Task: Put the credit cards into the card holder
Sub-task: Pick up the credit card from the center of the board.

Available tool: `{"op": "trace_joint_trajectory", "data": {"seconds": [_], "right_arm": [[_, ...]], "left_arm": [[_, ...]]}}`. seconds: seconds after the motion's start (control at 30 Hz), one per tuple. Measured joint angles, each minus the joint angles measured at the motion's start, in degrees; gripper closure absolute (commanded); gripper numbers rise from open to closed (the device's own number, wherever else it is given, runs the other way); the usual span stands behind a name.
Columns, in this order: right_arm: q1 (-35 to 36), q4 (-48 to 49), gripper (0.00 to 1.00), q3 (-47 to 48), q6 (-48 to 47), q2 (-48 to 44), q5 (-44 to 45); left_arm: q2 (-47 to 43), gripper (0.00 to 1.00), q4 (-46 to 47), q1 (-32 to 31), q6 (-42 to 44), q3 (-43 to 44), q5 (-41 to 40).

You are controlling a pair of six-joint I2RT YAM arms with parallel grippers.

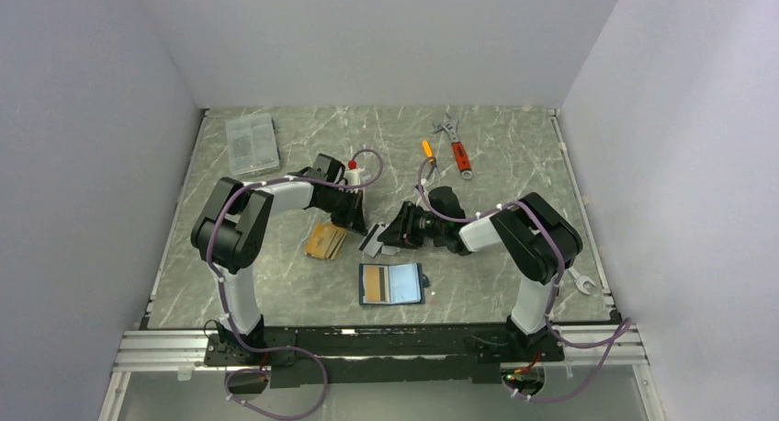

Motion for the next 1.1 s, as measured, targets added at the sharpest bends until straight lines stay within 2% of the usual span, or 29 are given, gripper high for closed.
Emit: {"op": "trace_joint_trajectory", "data": {"seconds": [0.23, 0.6, 0.67, 0.87, 1.0, 1.1], "right_arm": [[-0.02, 1.86, 0.66, -0.46, 3.1, 0.9, 0.33], [0.07, 11.34, 0.69, -1.42, 9.27, 4.92, 0.0], [0.13, 11.41, 0.73, -1.4, 9.42, 4.98, 0.11], [0.26, 9.84, 0.97, -1.38, 8.9, 4.98, 1.38], [0.26, 7.58, 1.0, -0.85, 7.89, 4.63, 1.64], [0.26, 3.54, 1.0, 0.02, 5.92, 2.97, 2.4]], "left_arm": [[0.0, 1.0, 1.66, 0.37, -0.59, -0.94, 1.05], [0.0, 1.0, 5.18, -0.37, -3.34, -3.98, 5.66], [0.0, 1.0, 5.64, -0.59, -4.07, -4.46, 6.43], [0.0, 1.0, 5.55, -0.61, -4.26, -4.5, 6.64], [-0.61, 0.87, 4.59, -0.26, -4.11, -4.22, 6.62], [-1.75, 0.74, 2.78, 0.24, -3.67, -2.69, 6.73]]}}
